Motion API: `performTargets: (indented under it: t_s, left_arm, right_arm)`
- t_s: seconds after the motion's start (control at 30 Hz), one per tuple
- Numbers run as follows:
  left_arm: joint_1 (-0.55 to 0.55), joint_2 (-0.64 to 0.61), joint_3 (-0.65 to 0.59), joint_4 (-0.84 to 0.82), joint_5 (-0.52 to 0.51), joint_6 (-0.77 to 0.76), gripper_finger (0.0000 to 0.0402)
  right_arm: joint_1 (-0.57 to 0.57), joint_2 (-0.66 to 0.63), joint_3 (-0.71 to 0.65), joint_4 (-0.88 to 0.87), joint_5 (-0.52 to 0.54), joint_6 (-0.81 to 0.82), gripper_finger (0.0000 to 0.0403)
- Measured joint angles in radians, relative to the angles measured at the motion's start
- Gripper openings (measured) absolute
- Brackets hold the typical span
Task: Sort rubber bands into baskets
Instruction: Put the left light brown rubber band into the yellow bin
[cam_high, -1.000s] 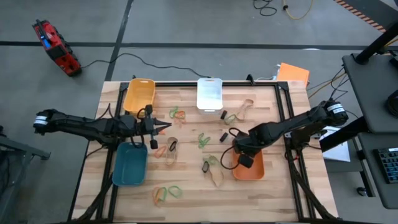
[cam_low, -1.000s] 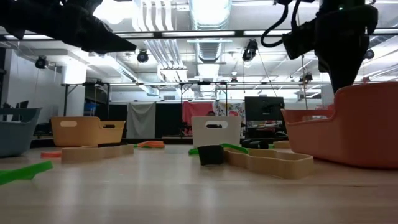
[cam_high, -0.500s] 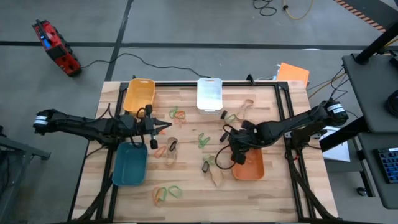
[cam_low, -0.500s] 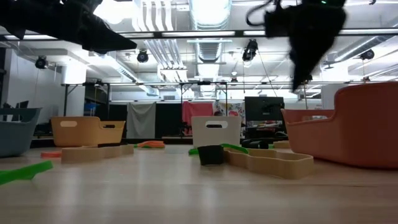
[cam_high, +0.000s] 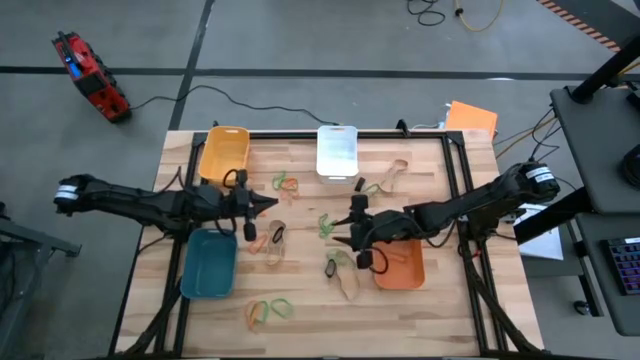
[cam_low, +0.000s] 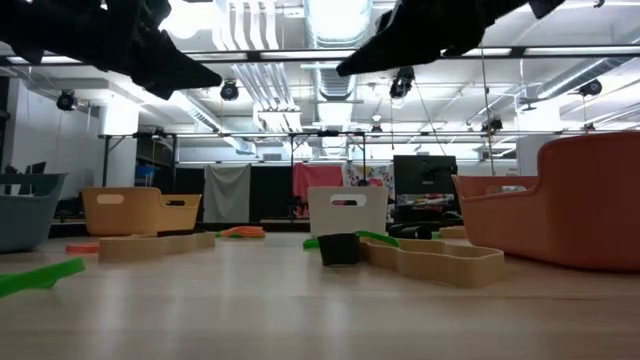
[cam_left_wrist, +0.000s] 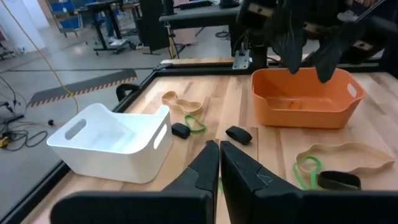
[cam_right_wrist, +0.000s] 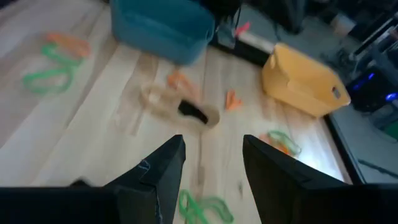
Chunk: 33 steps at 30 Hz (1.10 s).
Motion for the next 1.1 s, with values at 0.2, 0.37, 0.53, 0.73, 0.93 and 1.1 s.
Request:
performTargets:
  t_s: [0.2, 0.37, 0.53, 0.73, 0.93, 1.1]
  left_arm:
    - [0.000, 0.036, 0.000, 0.048, 0.000, -0.085, 0.0000]
    - [0.000, 0.061, 0.000, 0.040, 0.005, -0.144, 0.0000]
    - [-0.001, 0.069, 0.022, -0.220, 0.297, -0.258, 0.0000]
    - [0.000, 0.110, 0.112, -0.475, 0.291, -0.387, 0.0000]
    - [0.000, 0.193, 0.205, -0.582, 0.237, -0.377, 0.0000]
    - [0.000, 0.296, 0.239, -0.620, 0.234, -0.348, 0.0000]
  right_arm:
    - [-0.001, 0.000, -0.075, 0.051, 0.003, 0.109, 0.0138]
    - [-0.003, 0.000, -0.117, 0.050, 0.007, 0.198, 0.0122]
    - [-0.006, 0.000, -0.122, 0.051, 0.056, 0.221, 0.0102]
    - [-0.006, 0.000, -0.117, 0.073, 0.066, 0.173, 0.0081]
    - [-0.006, 0.000, -0.117, 0.120, 0.066, 0.137, 0.0063]
    - [-0.006, 0.000, -0.117, 0.118, 0.066, 0.145, 0.0056]
